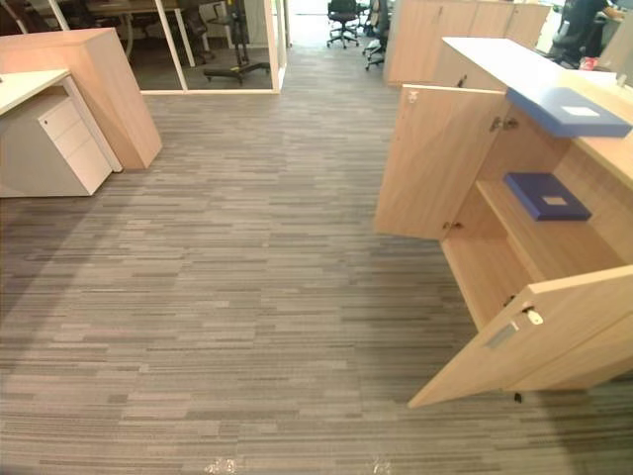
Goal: Walk over to the cabinet, pick up the folder, carry it to the office cabinet, place the folder inside the office cabinet, then close the office cabinet door
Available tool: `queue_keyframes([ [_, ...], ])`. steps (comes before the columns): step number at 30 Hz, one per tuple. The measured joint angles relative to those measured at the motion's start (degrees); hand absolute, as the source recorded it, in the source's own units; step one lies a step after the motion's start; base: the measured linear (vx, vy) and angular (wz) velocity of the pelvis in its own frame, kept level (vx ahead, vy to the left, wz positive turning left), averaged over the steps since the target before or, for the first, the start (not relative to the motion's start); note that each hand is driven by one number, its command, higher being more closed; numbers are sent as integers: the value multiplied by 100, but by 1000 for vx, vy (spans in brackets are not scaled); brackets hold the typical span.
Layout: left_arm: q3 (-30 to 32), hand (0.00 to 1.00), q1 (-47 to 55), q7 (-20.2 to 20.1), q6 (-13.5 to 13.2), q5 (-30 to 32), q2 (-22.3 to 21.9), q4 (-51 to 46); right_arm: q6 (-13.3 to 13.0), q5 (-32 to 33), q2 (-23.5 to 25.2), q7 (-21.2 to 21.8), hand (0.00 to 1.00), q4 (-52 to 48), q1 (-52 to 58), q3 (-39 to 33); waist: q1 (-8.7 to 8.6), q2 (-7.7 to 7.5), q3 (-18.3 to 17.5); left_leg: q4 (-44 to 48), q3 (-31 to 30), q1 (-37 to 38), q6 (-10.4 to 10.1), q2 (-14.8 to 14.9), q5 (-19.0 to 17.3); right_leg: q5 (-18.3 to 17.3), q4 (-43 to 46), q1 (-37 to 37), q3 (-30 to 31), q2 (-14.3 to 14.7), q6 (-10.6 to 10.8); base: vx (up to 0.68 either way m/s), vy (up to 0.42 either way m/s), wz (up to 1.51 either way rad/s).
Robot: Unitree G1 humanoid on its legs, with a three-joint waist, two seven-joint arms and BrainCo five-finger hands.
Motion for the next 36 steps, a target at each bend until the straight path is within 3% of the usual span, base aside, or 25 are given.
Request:
queue_keyframes([
  [5, 70, 0, -7, -196, -2, -264, -32, 40, 4, 4, 15, 33, 0, 1, -129, -44, 18, -26, 58, -80, 34, 90, -23, 26, 14, -17, -5, 33, -2, 17, 112, 1, 9, -3],
  [23, 154, 0, 1, -383, -108, -571, -46, 25, -57, 455, 24, 248, 0, -13, -184, -12, 52, -103, 236, -79, 59, 186, -59, 88, 17, -28, -31, 115, -12, 69, 115, 0, 1, 0],
  [30, 148, 0, 2, -298, -146, -545, -34, -28, -78, 43, 27, 218, 0, -23, -219, 70, 119, -161, 271, -92, -28, 159, -75, 93, 25, -87, -31, 120, -119, 71, 70, 8, 0, 7],
  [32, 157, 0, 4, -237, -163, -544, -26, -99, -80, -66, 30, 178, 0, -23, -227, 210, 143, -216, 308, 166, -74, -9, -135, 95, -85, -114, -28, 107, -168, 70, 58, 13, 1, 15],
  [36, 163, 0, -42, -180, -163, -535, 19, -214, -92, -112, 51, 14, 0, -22, -415, 293, 174, -241, 629, 2319, 309, -981, -530, 266, -618, -246, 77, 158, -194, 107, -93, -32, 22, 6],
])
